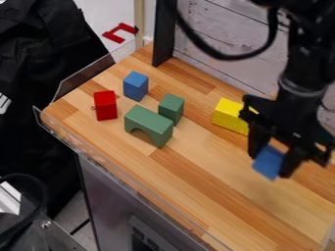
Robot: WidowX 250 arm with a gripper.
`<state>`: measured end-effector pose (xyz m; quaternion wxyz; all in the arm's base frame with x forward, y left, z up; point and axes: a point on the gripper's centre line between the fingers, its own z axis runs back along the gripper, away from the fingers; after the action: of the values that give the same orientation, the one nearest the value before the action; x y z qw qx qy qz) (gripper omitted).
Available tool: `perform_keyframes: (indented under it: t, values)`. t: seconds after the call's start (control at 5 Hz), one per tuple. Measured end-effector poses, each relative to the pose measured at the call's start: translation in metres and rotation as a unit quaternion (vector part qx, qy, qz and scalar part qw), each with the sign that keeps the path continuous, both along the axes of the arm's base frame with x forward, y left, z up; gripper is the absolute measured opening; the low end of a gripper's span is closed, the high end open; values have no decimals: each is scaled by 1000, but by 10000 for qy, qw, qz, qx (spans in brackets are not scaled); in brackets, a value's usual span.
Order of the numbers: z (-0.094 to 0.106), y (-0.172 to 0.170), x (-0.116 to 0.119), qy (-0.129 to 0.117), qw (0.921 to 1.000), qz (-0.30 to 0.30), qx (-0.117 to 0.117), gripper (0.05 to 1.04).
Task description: Pick a box
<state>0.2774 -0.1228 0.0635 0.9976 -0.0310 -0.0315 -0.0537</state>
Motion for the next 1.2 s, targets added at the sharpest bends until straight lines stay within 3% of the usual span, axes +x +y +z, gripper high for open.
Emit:
perform_keyframes:
  t: [0.4, 1.0, 1.2]
  values:
    - [-21, 47, 14, 289, 9973, 675, -16, 563]
    - [-59, 68, -6, 681, 9936, 884, 175, 563]
    - [-63, 72, -6, 533, 9921, 1131, 132, 563]
